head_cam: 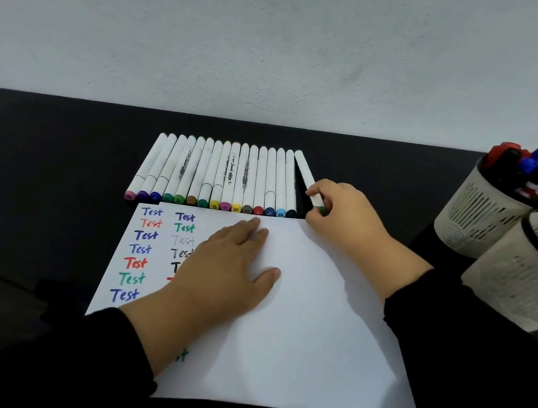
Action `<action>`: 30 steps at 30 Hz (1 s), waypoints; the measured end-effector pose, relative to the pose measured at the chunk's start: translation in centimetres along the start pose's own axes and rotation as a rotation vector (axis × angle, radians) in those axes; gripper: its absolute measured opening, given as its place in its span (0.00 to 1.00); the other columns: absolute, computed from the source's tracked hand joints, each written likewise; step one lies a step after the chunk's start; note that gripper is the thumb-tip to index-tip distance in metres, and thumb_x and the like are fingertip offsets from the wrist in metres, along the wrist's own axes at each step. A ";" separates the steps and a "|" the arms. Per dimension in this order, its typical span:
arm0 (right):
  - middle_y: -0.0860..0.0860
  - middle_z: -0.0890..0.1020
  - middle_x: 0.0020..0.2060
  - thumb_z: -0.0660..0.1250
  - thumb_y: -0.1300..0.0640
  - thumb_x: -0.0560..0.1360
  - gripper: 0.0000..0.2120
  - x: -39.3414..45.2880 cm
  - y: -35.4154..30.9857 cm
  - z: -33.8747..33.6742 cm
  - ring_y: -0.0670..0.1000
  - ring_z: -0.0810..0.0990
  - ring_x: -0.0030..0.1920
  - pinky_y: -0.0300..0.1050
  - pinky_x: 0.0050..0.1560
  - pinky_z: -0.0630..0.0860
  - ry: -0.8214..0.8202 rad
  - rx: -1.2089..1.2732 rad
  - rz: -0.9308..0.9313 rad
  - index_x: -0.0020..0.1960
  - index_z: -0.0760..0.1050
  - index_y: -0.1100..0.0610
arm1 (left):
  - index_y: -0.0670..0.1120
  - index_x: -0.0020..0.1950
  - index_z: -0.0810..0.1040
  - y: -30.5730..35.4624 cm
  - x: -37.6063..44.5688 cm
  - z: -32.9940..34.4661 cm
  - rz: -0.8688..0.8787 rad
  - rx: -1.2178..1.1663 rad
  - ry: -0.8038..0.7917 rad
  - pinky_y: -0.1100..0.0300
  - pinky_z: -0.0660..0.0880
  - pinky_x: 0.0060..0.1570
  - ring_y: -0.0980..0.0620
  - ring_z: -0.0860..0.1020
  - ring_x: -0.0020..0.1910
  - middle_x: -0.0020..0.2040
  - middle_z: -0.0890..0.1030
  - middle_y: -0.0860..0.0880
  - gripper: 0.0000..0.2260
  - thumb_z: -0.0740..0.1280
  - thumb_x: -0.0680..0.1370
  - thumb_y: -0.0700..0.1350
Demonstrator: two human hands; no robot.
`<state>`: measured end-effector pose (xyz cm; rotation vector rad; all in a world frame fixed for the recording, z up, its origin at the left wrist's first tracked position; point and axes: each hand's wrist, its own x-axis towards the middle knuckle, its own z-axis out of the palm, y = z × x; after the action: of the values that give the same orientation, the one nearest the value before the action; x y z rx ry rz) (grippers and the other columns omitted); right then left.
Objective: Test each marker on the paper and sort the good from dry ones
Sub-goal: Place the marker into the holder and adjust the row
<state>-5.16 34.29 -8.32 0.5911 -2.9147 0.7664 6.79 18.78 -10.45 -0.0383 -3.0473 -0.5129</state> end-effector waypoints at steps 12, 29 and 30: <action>0.48 0.73 0.33 0.59 0.61 0.76 0.11 -4.7 -2.4 -3.7 0.45 0.70 0.32 0.37 0.31 0.66 0.252 0.682 0.384 0.50 0.79 0.53 | 0.44 0.77 0.49 1.0 -0.2 -1.1 0.061 0.272 -0.104 0.56 0.47 0.72 0.48 0.50 0.75 0.77 0.49 0.47 0.29 0.48 0.81 0.58; 0.51 0.67 0.29 0.56 0.63 0.73 0.15 -12.2 -9.3 -3.0 0.47 0.64 0.31 0.39 0.32 0.64 0.465 1.076 0.598 0.33 0.76 0.57 | 0.59 0.66 0.72 -1.3 -7.8 -5.8 -0.203 -0.397 0.018 0.69 0.66 0.47 0.62 0.73 0.53 0.58 0.75 0.60 0.16 0.63 0.78 0.54; 0.51 0.68 0.30 0.56 0.62 0.74 0.15 -12.2 -9.6 -2.8 0.47 0.64 0.30 0.40 0.33 0.64 0.461 1.104 0.613 0.33 0.76 0.56 | 0.60 0.65 0.73 -1.6 -8.3 -5.9 -0.222 -0.420 0.005 0.71 0.66 0.41 0.65 0.73 0.46 0.51 0.75 0.62 0.16 0.64 0.77 0.54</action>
<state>9.68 32.22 -3.43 -0.4662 -2.0020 2.2122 15.27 15.17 -5.84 0.2856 -2.8939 -1.1548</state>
